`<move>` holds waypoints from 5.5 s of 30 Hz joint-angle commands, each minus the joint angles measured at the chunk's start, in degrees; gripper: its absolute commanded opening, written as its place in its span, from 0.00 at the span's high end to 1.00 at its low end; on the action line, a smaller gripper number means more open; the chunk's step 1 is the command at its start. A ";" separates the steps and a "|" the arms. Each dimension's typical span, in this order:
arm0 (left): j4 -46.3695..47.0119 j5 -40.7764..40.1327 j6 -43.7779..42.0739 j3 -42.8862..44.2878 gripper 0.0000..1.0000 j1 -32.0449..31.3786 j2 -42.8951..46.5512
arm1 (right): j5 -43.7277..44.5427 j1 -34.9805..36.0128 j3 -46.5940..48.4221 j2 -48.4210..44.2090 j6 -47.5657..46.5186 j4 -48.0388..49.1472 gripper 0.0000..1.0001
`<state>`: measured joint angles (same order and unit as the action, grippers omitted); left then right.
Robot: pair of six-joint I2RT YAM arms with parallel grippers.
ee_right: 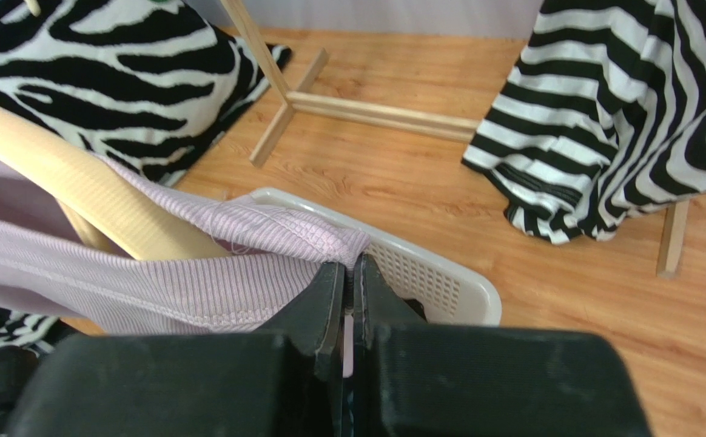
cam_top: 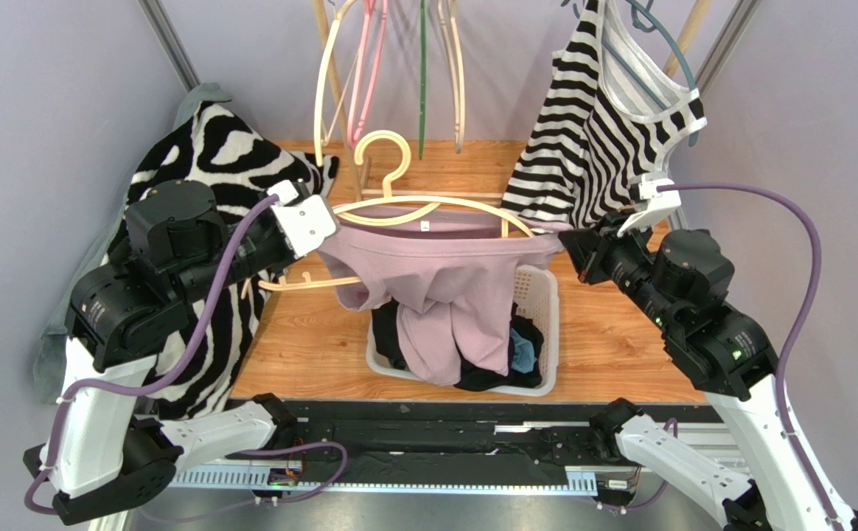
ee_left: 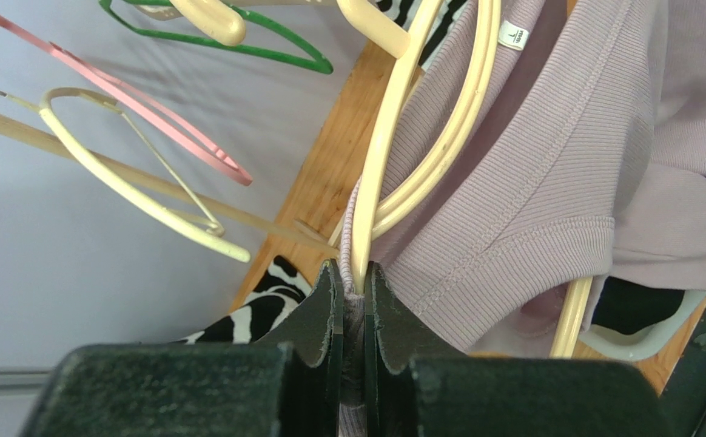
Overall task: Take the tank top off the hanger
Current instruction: Remove the tank top from the hanger, then place the tank top in the bin.
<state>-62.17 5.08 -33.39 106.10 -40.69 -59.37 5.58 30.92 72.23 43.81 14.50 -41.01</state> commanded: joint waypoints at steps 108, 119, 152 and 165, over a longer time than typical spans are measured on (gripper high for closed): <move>9.26 17.86 16.94 -11.08 0.04 -9.77 -4.61 | -16.30 -2.53 15.92 -22.02 -24.87 -19.97 1.00; 12.78 18.30 18.01 -9.52 0.18 -9.67 -11.82 | -20.09 -2.44 19.97 -20.26 -24.34 -22.26 1.00; 7.07 22.35 15.20 3.05 1.00 -8.87 -10.67 | 10.14 -2.44 30.35 -8.59 -24.61 -19.49 1.00; 1.54 10.30 12.40 10.68 0.01 -13.63 -19.90 | 21.22 -2.44 29.99 17.78 -28.74 7.07 1.00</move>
<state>-56.82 20.34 -18.98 111.83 -54.28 -78.04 21.26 28.32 99.66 55.96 -11.97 -46.48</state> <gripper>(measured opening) 0.990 0.261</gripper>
